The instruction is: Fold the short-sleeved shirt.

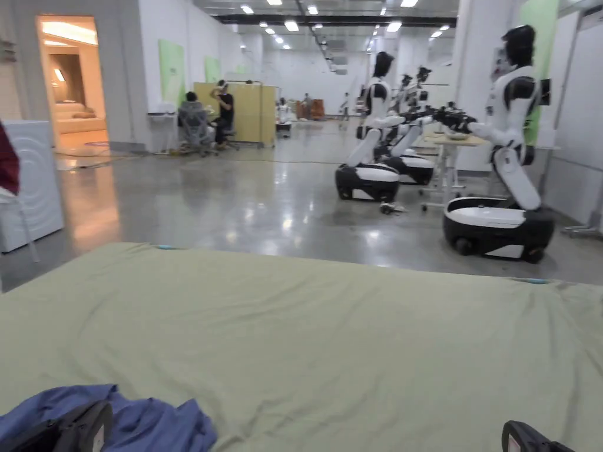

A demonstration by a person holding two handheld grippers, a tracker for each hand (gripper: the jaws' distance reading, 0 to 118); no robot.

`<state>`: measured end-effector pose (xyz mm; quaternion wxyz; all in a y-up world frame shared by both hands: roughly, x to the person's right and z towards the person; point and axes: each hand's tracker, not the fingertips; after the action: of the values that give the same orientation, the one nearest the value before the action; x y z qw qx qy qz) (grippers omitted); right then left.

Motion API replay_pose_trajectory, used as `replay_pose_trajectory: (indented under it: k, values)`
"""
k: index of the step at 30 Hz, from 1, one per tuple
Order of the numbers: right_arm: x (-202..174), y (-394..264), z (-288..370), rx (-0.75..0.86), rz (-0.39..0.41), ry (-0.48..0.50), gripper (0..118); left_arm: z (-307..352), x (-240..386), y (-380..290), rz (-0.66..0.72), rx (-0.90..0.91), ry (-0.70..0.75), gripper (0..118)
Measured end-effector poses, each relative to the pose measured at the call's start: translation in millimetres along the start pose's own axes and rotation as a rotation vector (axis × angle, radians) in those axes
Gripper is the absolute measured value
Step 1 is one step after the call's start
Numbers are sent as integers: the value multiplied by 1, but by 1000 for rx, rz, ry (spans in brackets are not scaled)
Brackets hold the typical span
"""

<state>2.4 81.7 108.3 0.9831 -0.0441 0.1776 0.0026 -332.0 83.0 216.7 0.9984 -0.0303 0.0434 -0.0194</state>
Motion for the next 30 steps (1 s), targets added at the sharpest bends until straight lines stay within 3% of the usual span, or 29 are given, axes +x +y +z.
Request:
replay_pose_trajectory:
  k: [6, 18, 19, 20, 21, 23, 24, 28, 30]
  values:
    - [-30, 4, -18, -5, -57, 123, 0, 20, -20, 3, -18, 0, 69, 3]
    - [-59, -3, -34, -35, -45, 200, 0, 23, -53, -5, 28, -60, 145, 5]
    - [-59, -4, -33, -37, -41, 202, 0, 19, -55, -7, 26, -73, 143, 17]
    - [-59, -5, -33, -39, -34, 205, 0, 13, -58, -10, 21, -98, 133, 44]
    - [-58, -6, -32, -44, -23, 207, 0, 3, -63, -15, 20, -131, 119, 55]
    - [-58, -10, -30, -55, -5, 197, 0, -19, -73, -27, 41, -191, 75, 60]
    - [-56, -13, -29, -62, 1, 193, 0, -34, -80, -36, 59, -211, 60, 69]
    - [-48, -24, -27, -111, -3, 174, 0, -111, -114, -74, 152, -385, 13, 71]
    - [-40, -29, -30, -143, -18, 161, 0, -162, -138, -103, 262, -500, -30, 75]
